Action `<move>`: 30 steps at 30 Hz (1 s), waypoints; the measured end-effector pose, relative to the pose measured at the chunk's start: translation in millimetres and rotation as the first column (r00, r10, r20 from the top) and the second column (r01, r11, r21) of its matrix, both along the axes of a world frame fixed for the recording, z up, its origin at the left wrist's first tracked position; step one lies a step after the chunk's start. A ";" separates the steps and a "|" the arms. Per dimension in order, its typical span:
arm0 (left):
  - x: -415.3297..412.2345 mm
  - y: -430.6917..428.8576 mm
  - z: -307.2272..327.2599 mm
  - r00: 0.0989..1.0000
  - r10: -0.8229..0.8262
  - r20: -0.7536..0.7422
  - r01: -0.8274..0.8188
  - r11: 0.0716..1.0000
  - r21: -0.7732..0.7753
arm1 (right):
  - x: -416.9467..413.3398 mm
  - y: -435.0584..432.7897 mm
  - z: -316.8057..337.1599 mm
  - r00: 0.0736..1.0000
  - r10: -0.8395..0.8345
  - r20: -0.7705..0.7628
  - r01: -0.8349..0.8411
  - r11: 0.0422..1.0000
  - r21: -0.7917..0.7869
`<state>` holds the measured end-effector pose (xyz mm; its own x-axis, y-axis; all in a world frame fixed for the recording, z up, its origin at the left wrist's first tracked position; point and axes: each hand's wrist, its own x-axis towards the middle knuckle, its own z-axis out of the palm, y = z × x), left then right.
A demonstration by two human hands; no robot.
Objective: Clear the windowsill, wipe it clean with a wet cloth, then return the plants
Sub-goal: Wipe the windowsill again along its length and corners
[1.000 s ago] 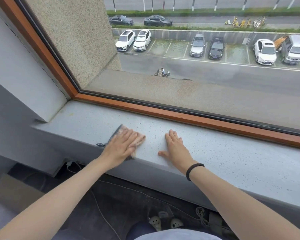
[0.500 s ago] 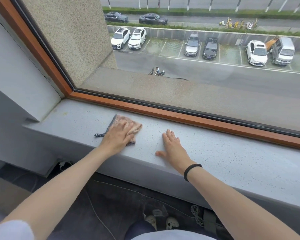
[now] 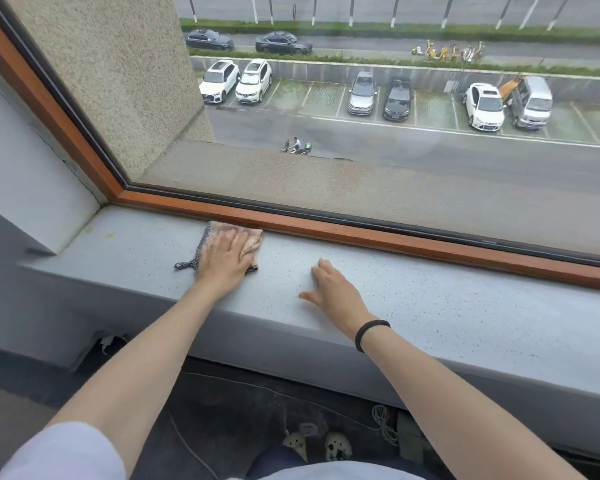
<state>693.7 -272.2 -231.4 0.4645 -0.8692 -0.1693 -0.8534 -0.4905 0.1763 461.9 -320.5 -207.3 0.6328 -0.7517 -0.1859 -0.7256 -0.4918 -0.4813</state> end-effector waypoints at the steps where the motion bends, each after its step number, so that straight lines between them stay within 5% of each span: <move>1: -7.1 -6.1 0.4 0.999 0.041 -0.023 -0.042 0.999 -0.009 | -1.1 -0.7 3.1 0.999 -0.029 0.029 0.030 0.999 -0.045; 5: -77.5 -23.2 -3.1 0.991 -0.127 -0.050 0.126 0.992 -0.017 | -29.9 -10.8 9.5 0.987 -0.153 0.052 0.160 0.969 -0.189; 12: -166.0 -7.4 3.1 0.854 -0.520 0.026 0.519 0.854 0.040 | -82.8 -22.8 8.3 0.920 -0.393 0.001 0.385 0.902 -0.193; 14: -130.9 -1.2 4.6 0.862 -0.502 0.064 0.500 0.865 0.052 | -83.2 -21.4 9.0 0.929 -0.369 0.001 0.362 0.912 -0.195; 17: -68.8 6.0 3.8 0.973 -0.228 0.045 0.226 0.973 0.057 | -79.0 -14.9 7.3 0.940 -0.340 0.022 0.338 0.924 -0.178; 21: -78.0 -3.3 1.5 0.997 0.011 -0.081 -0.005 0.997 0.076 | -74.8 -8.6 -0.7 0.952 -0.302 0.047 0.305 0.940 -0.153; 27: -126.8 31.3 0.9 0.968 -0.248 -0.023 0.249 0.964 0.091 | -37.8 -11.5 -6.9 0.977 -0.177 0.123 0.192 0.973 -0.127; 30: -79.1 48.4 0.9 0.979 -0.201 -0.024 0.202 0.977 0.069 | -16.3 -4.4 -3.3 0.993 -0.064 0.104 0.078 0.988 -0.133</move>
<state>614.6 -223.8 -230.5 0.2779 -0.9301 -0.2401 -0.9332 -0.3207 0.1620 445.6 -325.0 -210.6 0.5872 -0.8092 -0.0173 -0.7131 -0.5071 -0.4840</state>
